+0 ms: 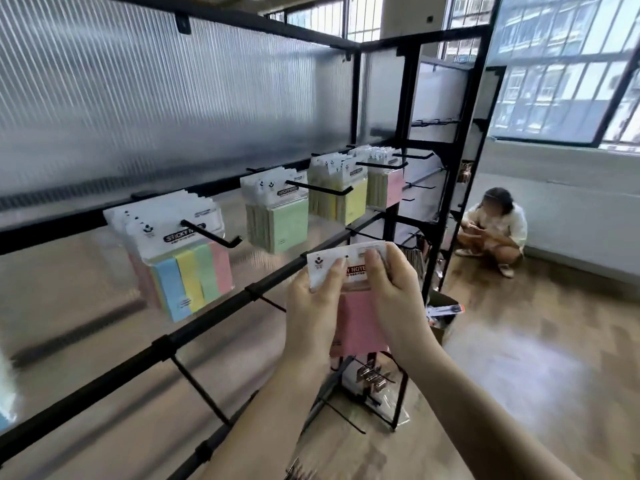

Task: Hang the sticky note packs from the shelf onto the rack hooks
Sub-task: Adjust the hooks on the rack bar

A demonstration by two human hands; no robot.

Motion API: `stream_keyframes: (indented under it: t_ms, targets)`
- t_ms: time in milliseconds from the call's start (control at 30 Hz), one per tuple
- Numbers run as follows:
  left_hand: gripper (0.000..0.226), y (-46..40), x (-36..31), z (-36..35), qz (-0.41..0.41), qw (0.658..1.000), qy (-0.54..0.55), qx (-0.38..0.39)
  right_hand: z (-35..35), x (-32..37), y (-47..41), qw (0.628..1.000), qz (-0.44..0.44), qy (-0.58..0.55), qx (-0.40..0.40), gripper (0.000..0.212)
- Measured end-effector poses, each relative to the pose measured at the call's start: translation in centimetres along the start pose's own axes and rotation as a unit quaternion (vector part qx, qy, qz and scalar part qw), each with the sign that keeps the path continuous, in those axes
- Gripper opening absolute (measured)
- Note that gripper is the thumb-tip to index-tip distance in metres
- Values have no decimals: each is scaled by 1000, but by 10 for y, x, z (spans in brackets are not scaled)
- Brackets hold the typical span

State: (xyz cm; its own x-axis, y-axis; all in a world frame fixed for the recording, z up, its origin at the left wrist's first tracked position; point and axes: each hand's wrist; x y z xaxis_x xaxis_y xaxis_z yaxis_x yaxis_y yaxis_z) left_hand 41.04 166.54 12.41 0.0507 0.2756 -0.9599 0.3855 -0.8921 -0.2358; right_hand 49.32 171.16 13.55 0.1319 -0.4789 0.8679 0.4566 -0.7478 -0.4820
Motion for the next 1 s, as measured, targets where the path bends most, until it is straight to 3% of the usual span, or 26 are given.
stream_keyframes:
  t_ms: [267,467,533,700,867,1000]
  targets:
    - [23,-31,12,-28,5,1000,-11,11,33,-33,-26,1000,16,-6,-11,33]
    - [7,-63,24,-55,-11,1000,-20,-6,61,-56,-55,998,39,-43,2,33]
    - [17,-76,28,-67,-20,999,-24,-23,74,-64,-68,998,35,-48,16,31]
    - [13,-112,38,-103,-89,991,-68,-69,108,-83,-103,995,44,-72,45,25]
    - [16,-142,45,-139,-120,981,-74,-131,144,-97,-133,991,51,-90,84,33]
    - [10,-165,46,-161,-128,975,-75,-164,171,-105,-157,979,48,-111,163,27]
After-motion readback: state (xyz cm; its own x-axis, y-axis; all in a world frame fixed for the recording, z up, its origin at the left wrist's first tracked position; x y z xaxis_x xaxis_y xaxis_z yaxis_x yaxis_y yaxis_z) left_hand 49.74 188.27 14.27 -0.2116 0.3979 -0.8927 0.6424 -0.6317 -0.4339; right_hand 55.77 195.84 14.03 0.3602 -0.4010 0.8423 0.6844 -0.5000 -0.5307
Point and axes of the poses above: each hand's wrist, its own y-axis away from the middle knuckle, its own z-axis out of the back of the hand, x = y × z, and after that the axes turned 14 degrees about x, right-handed
